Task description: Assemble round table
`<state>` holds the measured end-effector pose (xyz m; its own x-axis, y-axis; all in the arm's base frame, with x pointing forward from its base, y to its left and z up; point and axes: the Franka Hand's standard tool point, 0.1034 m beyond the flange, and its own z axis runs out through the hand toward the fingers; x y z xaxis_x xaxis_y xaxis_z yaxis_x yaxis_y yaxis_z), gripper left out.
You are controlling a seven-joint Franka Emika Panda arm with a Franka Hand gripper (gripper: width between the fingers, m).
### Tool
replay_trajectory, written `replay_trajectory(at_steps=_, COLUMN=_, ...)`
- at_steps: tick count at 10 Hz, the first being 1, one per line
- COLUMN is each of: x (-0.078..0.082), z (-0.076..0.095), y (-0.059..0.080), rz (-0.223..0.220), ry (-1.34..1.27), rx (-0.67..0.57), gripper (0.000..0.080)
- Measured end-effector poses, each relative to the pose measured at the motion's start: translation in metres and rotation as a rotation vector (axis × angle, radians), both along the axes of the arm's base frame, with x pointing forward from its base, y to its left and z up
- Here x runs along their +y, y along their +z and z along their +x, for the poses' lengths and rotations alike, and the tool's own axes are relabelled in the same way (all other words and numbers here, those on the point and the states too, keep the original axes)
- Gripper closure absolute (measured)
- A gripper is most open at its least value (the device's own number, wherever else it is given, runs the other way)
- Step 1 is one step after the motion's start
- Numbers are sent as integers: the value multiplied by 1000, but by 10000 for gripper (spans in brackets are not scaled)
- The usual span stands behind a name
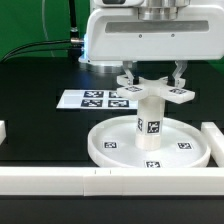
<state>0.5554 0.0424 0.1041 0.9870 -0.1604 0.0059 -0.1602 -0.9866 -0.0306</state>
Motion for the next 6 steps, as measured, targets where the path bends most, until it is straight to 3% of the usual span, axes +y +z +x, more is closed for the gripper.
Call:
replay_trajectory(at_steps=3, x=0, z=0, y=0, rz=13, ry=-197, rx=6, gripper=358)
replay_trajectory(at_steps=6, x=-1, z=0, y=-1, rz=66, ry=-568, rx=-10, gripper=358)
